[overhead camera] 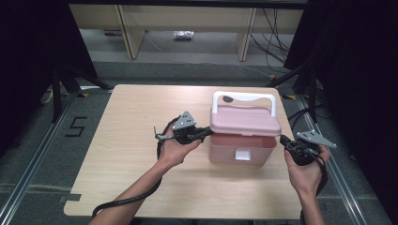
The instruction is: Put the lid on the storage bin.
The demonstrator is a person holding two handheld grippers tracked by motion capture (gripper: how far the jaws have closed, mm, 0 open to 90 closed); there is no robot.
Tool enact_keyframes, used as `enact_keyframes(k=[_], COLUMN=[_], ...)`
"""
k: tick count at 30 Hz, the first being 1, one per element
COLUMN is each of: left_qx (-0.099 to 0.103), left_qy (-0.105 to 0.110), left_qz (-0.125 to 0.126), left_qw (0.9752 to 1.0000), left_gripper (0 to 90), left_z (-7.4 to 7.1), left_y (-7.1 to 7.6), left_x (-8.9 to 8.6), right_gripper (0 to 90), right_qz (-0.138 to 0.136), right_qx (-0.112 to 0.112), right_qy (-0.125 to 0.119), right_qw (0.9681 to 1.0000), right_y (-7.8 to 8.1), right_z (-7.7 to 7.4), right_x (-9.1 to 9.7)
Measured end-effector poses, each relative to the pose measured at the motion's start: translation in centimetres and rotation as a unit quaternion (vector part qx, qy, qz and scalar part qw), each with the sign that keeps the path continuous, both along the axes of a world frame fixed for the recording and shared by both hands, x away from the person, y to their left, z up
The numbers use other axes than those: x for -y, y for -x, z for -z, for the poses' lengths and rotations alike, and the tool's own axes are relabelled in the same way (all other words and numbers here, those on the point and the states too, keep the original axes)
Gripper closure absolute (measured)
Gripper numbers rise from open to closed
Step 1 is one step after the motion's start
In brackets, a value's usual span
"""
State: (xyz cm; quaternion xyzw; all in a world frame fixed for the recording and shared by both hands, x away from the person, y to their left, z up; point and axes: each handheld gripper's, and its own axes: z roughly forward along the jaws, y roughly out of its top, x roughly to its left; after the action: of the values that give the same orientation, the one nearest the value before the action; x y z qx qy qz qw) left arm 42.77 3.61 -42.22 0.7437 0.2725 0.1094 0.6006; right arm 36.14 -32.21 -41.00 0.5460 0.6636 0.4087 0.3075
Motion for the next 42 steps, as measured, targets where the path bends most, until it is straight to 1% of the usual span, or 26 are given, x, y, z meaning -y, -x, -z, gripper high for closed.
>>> enact_keyframes(k=[1,2,4,5,7,8,10,11,12,13,14,17,20,21,25,26,27,29,30,32,34,35,37,40,41,42], left_qx=[-0.002,-0.001,-0.004,-0.004,-0.005,-0.006,-0.006,-0.005,-0.007,-0.007,-0.008,-0.006,-0.005,-0.007,-0.006,-0.008,-0.006,-0.007,-0.004,-0.006,-0.002,-0.003,0.000,0.001,0.002,0.004], left_qy=[0.000,-0.001,-0.001,-0.002,-0.002,-0.003,-0.004,-0.007,-0.007,-0.007,-0.009,-0.013,-0.015,-0.014,-0.015,-0.014,-0.013,-0.016,-0.015,-0.008,-0.013,-0.011,-0.015,-0.011,-0.011,-0.011], left_qz=[0.000,0.001,0.001,0.000,0.000,0.000,0.001,0.004,0.002,0.002,0.002,0.005,0.005,0.003,0.003,0.001,0.003,0.000,0.002,-0.001,-0.005,-0.007,-0.009,-0.014,-0.017,-0.020], left_qw=[1.0000,1.0000,1.0000,1.0000,1.0000,1.0000,1.0000,1.0000,0.9999,0.9999,0.9999,0.9999,0.9999,0.9999,0.9999,0.9999,0.9999,0.9998,0.9999,1.0000,0.9999,0.9999,0.9999,0.9998,0.9998,0.9997], left_gripper=[90.0,90.0,90.0,90.0,89.9,90.0,90.0,90.0,90.0,90.0,90.0,90.0,90.0,90.0,89.9,89.9,89.9,90.0,89.9,89.9,89.9,89.9,89.9,89.9,89.8,89.8], left_z=[0.2,0.2,0.4,0.5,0.6,0.6,0.7,0.7,0.7,0.8,0.8,0.8,0.7,0.7,0.7,0.7,0.8,0.7,0.8,0.8,0.7,0.7,0.7,1.0,1.1,1.1], left_y=[0.1,0.1,0.2,0.2,0.3,0.3,0.3,0.3,0.4,0.4,0.5,0.6,0.7,0.8,1.0,1.0,1.1,1.2,1.2,1.4,1.5,1.6,1.6,1.8,1.8,1.9], left_x=[0.0,0.0,0.0,-0.1,-0.1,-0.2,-0.2,-0.3,-0.3,-0.4,-0.4,-0.5,-0.7,-0.8,-1.3,-1.4,-1.5,-1.7,-1.8,-2.0,-2.4,-2.5,-2.8,-3.3,-3.5,-3.8], right_gripper=[90.0,90.0,90.0,90.0,89.7,89.7,89.6,89.5,89.4,89.1,88.9,88.5,88.5,88.6,88.5,88.5,88.6,88.6,88.6,88.6,88.6,88.6,88.7,89.1,89.1,89.1], right_qz=[0.002,-0.005,0.008,-0.001,0.000,0.009,0.004,0.014,0.008,0.015,0.007,0.009,0.010,0.018,0.013,0.021,0.016,0.015,0.019,0.015,0.016,0.011,0.015,0.016,0.014,0.014], right_qx=[0.004,0.002,0.002,0.009,0.007,0.001,0.007,0.001,0.007,0.000,0.008,0.004,0.010,0.002,0.011,0.004,0.008,0.006,0.002,0.004,0.004,0.002,0.002,0.004,0.002,0.001], right_qy=[0.004,-0.002,-0.008,-0.001,-0.003,-0.011,-0.003,-0.009,0.000,-0.014,-0.002,-0.010,-0.004,-0.017,0.000,-0.013,-0.006,-0.005,-0.016,-0.010,-0.003,-0.013,-0.012,0.002,-0.008,-0.007], right_qw=[1.0000,1.0000,0.9999,1.0000,1.0000,0.9999,1.0000,0.9999,0.9999,0.9998,0.9999,0.9999,0.9999,0.9997,0.9999,0.9997,0.9998,0.9999,0.9997,0.9998,0.9999,0.9999,0.9998,0.9999,0.9999,0.9999], right_y=[0.1,0.2,0.5,0.5,0.7,0.8,0.8,1.0,0.9,1.1,1.0,1.1,1.1,1.2,1.2,1.3,1.3,1.4,1.5,1.4,1.4,1.4,1.5,1.4,1.4,1.4], right_z=[-0.1,0.0,0.0,0.0,0.0,0.0,0.1,0.1,0.1,0.1,0.1,0.2,0.3,0.3,0.4,0.5,0.5,0.5,0.5,0.6,0.7,0.8,0.8,0.9,1.0,1.0], right_x=[0.0,0.1,0.0,0.2,0.4,0.2,0.4,0.2,0.3,0.1,0.3,0.2,0.2,0.0,0.3,0.1,0.3,0.4,0.3,0.4,0.5,0.4,0.4,0.6,0.5,0.5])
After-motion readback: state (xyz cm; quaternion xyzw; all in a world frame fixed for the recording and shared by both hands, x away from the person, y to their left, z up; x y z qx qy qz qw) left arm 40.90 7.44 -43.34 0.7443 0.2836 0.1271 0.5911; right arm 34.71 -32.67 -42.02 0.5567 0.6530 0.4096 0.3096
